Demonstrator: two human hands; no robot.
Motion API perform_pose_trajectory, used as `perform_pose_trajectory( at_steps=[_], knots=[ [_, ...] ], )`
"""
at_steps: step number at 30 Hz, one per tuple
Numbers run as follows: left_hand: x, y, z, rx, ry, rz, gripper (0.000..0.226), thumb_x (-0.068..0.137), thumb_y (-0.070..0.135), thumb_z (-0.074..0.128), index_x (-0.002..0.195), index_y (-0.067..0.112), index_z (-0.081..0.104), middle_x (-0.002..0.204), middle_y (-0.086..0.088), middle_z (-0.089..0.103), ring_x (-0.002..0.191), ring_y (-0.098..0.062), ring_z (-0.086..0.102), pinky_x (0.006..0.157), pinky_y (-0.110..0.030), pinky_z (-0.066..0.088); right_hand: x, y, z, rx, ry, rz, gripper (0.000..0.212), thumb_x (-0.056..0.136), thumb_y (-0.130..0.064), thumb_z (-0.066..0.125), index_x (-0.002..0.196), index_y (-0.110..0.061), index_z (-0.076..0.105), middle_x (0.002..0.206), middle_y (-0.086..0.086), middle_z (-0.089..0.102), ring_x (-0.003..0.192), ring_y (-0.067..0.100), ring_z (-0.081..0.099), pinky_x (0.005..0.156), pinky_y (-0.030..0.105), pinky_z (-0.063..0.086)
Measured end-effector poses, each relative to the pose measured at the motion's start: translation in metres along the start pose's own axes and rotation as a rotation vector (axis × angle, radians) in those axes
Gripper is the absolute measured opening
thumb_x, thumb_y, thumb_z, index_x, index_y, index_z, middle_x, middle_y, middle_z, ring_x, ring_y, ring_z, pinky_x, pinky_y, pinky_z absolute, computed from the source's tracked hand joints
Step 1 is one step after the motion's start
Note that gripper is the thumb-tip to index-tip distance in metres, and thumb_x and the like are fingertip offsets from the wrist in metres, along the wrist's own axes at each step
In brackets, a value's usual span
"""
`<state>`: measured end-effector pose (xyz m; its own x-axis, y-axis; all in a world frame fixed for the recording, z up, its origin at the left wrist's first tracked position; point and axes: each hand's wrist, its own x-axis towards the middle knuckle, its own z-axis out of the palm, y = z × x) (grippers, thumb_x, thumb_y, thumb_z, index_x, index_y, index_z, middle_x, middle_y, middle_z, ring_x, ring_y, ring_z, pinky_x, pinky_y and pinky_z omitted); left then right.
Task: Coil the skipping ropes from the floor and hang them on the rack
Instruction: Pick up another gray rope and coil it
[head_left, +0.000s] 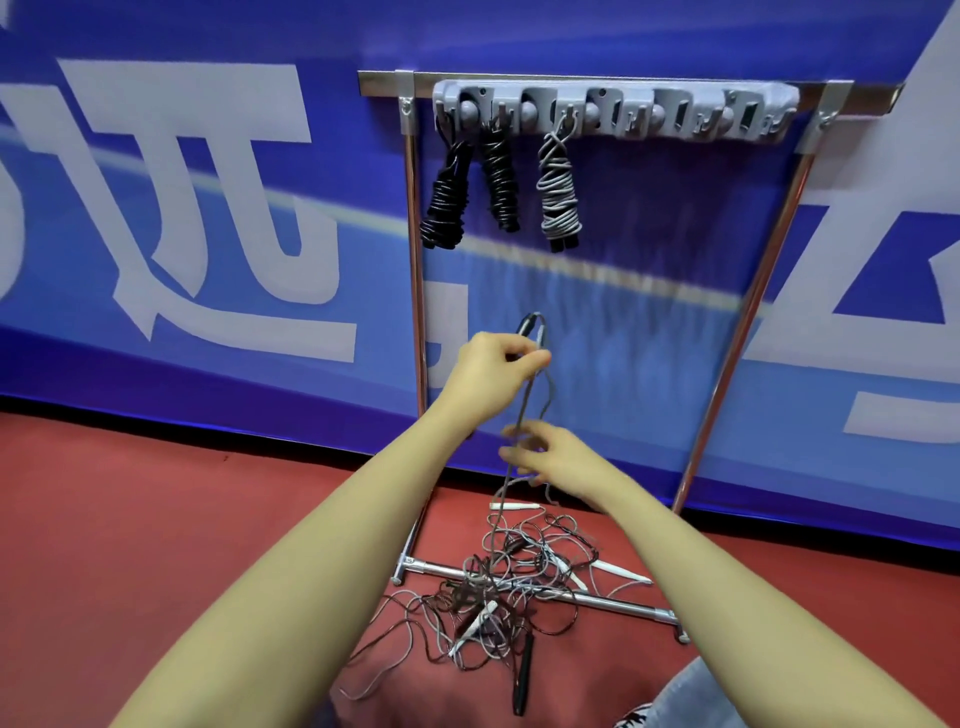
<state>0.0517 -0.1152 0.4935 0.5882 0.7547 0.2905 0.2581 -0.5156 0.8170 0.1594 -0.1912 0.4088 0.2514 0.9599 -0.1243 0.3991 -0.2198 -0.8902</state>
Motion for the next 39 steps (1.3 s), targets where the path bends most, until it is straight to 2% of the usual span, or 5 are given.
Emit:
perform_pose_trajectory(
  at_steps=[5, 13, 21, 31, 39],
  knots=[
    [0.001, 0.001, -0.002, -0.107, 0.012, -0.012, 0.033, 0.096, 0.031, 0.052, 0.069, 0.012, 0.056, 0.054, 0.001, 0.035, 0.049, -0.011, 0.028, 0.049, -0.023, 0.028, 0.008, -0.013, 0.004, 0.039, 0.191, -0.093, 0.029, 0.098, -0.009, 0.046, 0.073, -0.009, 0.061, 0.068, 0.007, 0.064, 0.059, 0.016, 0.06, 0.07, 0.033, 0.054],
    [-0.035, -0.061, 0.028, 0.092, -0.213, -0.185, 0.023, 0.086, 0.013, 0.06, 0.109, 0.01, 0.065, 0.059, 0.005, 0.046, 0.05, -0.005, 0.041, 0.046, -0.009, 0.033, 0.006, -0.045, -0.028, 0.521, 0.526, -0.186, 0.03, 0.1, -0.017, 0.045, 0.075, -0.009, 0.06, 0.069, 0.01, 0.067, 0.052, 0.007, 0.061, 0.054, 0.017, 0.051],
    [-0.032, -0.05, 0.022, 0.073, -0.106, -0.163, 0.024, 0.088, 0.021, 0.062, 0.07, 0.007, 0.067, 0.043, 0.006, 0.038, 0.037, -0.004, 0.035, 0.042, -0.012, 0.029, -0.002, -0.042, -0.035, 0.732, 0.48, -0.158, 0.032, 0.103, -0.025, 0.038, 0.088, -0.008, 0.06, 0.078, 0.009, 0.068, 0.061, 0.013, 0.065, 0.058, 0.022, 0.054],
    [0.002, 0.001, -0.001, -0.117, 0.047, -0.076, 0.026, 0.089, 0.025, 0.063, 0.071, 0.007, 0.065, 0.049, 0.002, 0.035, 0.049, -0.012, 0.028, 0.048, -0.025, 0.026, -0.017, -0.02, 0.011, 0.192, 0.004, 0.015, 0.011, 0.095, -0.017, 0.055, 0.101, -0.015, 0.064, 0.094, 0.003, 0.069, 0.081, 0.012, 0.066, 0.072, 0.024, 0.051],
    [-0.022, -0.032, 0.002, -0.042, -0.086, -0.216, 0.037, 0.09, 0.006, 0.046, 0.126, 0.007, 0.057, 0.078, -0.009, 0.054, 0.055, -0.011, 0.041, 0.053, -0.021, 0.036, -0.014, -0.049, -0.019, 0.648, 0.348, -0.091, 0.017, 0.1, -0.019, 0.045, 0.097, -0.011, 0.059, 0.083, 0.01, 0.07, 0.075, 0.018, 0.071, 0.07, 0.039, 0.056]
  ],
)
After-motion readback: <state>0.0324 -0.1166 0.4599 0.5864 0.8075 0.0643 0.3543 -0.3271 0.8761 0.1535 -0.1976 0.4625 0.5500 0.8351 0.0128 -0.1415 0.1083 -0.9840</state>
